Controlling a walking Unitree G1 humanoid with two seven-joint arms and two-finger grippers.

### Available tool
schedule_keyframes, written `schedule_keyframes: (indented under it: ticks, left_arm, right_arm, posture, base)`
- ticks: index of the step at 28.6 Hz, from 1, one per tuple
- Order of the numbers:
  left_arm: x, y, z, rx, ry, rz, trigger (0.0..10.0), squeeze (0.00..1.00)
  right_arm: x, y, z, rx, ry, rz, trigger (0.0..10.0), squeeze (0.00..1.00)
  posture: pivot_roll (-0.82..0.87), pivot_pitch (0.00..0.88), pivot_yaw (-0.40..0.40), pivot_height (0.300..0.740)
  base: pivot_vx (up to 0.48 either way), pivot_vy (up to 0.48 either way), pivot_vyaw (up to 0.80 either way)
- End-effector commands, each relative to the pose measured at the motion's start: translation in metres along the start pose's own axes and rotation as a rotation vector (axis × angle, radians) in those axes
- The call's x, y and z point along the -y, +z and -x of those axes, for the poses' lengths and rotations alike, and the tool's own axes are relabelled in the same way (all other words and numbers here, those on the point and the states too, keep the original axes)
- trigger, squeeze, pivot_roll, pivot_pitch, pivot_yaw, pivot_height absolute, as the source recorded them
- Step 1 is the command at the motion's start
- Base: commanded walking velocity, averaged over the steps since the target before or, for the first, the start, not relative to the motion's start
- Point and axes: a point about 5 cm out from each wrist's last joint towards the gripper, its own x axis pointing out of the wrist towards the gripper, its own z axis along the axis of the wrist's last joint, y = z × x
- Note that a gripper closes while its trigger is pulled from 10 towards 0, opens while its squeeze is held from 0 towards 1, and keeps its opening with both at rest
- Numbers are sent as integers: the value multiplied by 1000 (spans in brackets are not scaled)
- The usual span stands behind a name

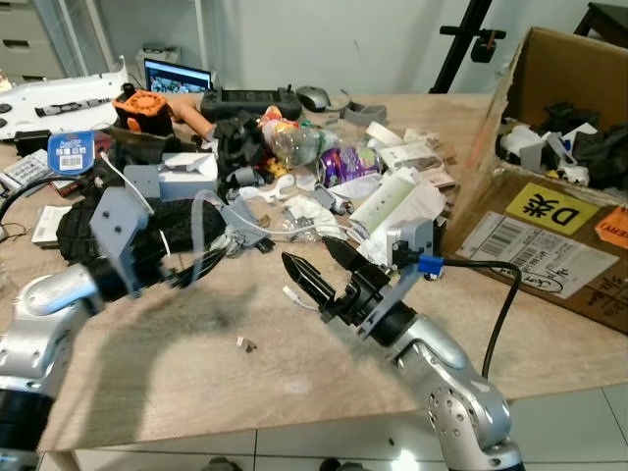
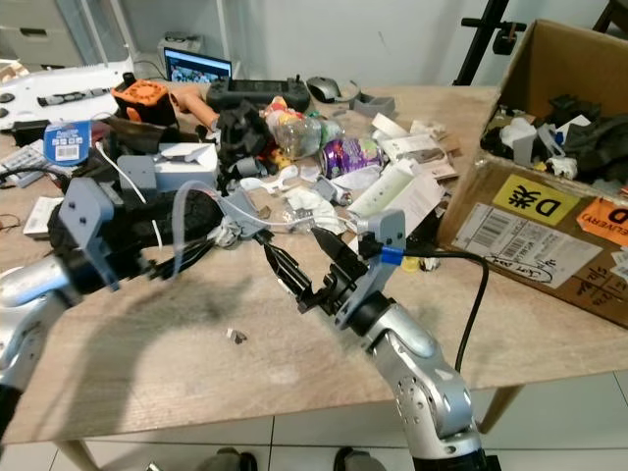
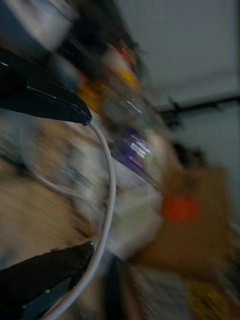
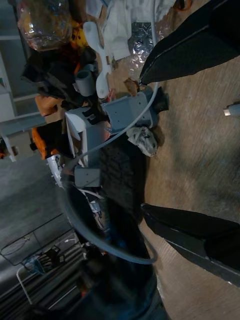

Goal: Picking trash to rubbish bin

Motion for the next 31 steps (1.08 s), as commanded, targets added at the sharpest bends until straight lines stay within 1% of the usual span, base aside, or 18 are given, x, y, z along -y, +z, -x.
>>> schedule_keyframes:
  ticks: [1, 3, 5, 6, 7, 8, 10, 11, 13, 15, 17, 19, 22, 26, 28, 29, 30, 31]
  left_arm:
    - [15, 11, -18, 70, -45, 30, 10000, 0]
    - [24, 18, -33, 127, -68, 49, 10000, 0]
    - [32, 21, -49, 146, -86, 39, 10000, 0]
    - [42, 25, -63, 167, -105, 51, 10000, 0]
    - [42, 25, -63, 167, -105, 51, 10000, 0]
    - [47, 28, -67, 171, -114, 67, 10000, 0]
    - [69, 37, -86, 192, -191, 100, 10000, 0]
    - [76, 35, -88, 174, -213, 84, 10000, 0]
    - [83, 32, -88, 144, -229, 65, 10000, 0]
    - [84, 31, -88, 137, -231, 61, 10000, 0]
    - [76, 24, -84, 96, -201, 38, 10000, 0]
    - [70, 20, -81, 62, -177, 10, 10000, 0]
    - [61, 16, -73, 26, -126, -1, 10000, 0]
    - [58, 14, -70, 8, -105, -15, 10000, 0]
    - [57, 14, -68, 7, -91, -14, 10000, 0]
    - [56, 14, -66, 6, -76, -23, 10000, 0]
    - [47, 12, -61, 0, -34, -51, 10000, 0]
    - [41, 12, -59, -1, 3, -63, 10000, 0]
  right_arm:
    - [-2, -1, 1, -8, 4, -7, 10000, 0]
    - [-2, -1, 1, -8, 4, -8, 10000, 0]
    - [-2, -2, -1, -12, 8, -7, 10000, 0]
    - [-4, -2, -2, -13, 15, -6, 10000, 0]
    - [-4, -2, -2, -13, 15, -6, 10000, 0]
    - [-5, -2, -2, -12, 19, -6, 10000, 0]
    - [-7, -1, -5, -8, 25, -7, 10000, 0]
    - [-7, -1, -5, -7, 27, -8, 10000, 0]
    - [-9, -2, -5, -5, 30, -9, 10000, 0]
    - [-9, -1, -4, -4, 30, -9, 10000, 0]
    - [-9, -1, -5, -4, 29, -12, 10000, 0]
    - [-8, -2, -6, -5, 29, -15, 10000, 0]
    - [-9, -3, -5, -3, 22, -26, 10000, 0]
    - [-7, -4, -7, -1, 13, -37, 10000, 0]
    - [-7, -5, -8, 6, 3, -59, 10000, 0]
    - [-7, -6, -9, 18, -5, -91, 10000, 0]
    - [-6, -8, -9, 29, -19, -158, 10000, 0]
    - [-5, -9, -8, 28, -21, -179, 10000, 0]
  posture:
    - [26, 212, -25, 740]
    - [27, 214, -27, 740]
    - [27, 238, -30, 740]
    - [20, 220, -22, 740]
    - [20, 220, -22, 740]
    - [20, 220, -22, 740]
    - [16, 220, -22, 740]
    - [15, 237, -21, 740]
    - [13, 211, -16, 740]
    - [13, 211, -16, 740]
    - [17, 235, -23, 740]
    - [17, 235, -23, 740]
    - [27, 219, -26, 740]
    - [29, 226, -28, 740]
    - [34, 221, -27, 740]
    - [34, 202, -28, 740]
    - [33, 222, -32, 740]
    - [33, 222, -32, 740]
  base:
    - [0, 0, 0]
    - [0, 0, 0]
    - [0, 0, 0]
    - [0, 0, 0]
    - [0, 0, 0]
    - [0, 0, 0]
    - [0, 0, 0]
    - [0, 0, 0]
    - [0, 0, 0]
    - [0, 0, 0]
    - [0, 0, 0]
    - [0, 0, 0]
    - [0, 0, 0]
    - [0, 0, 0]
    - [0, 0, 0]
    - [0, 0, 0]
    - [0, 0, 0]
    - [0, 0, 0]
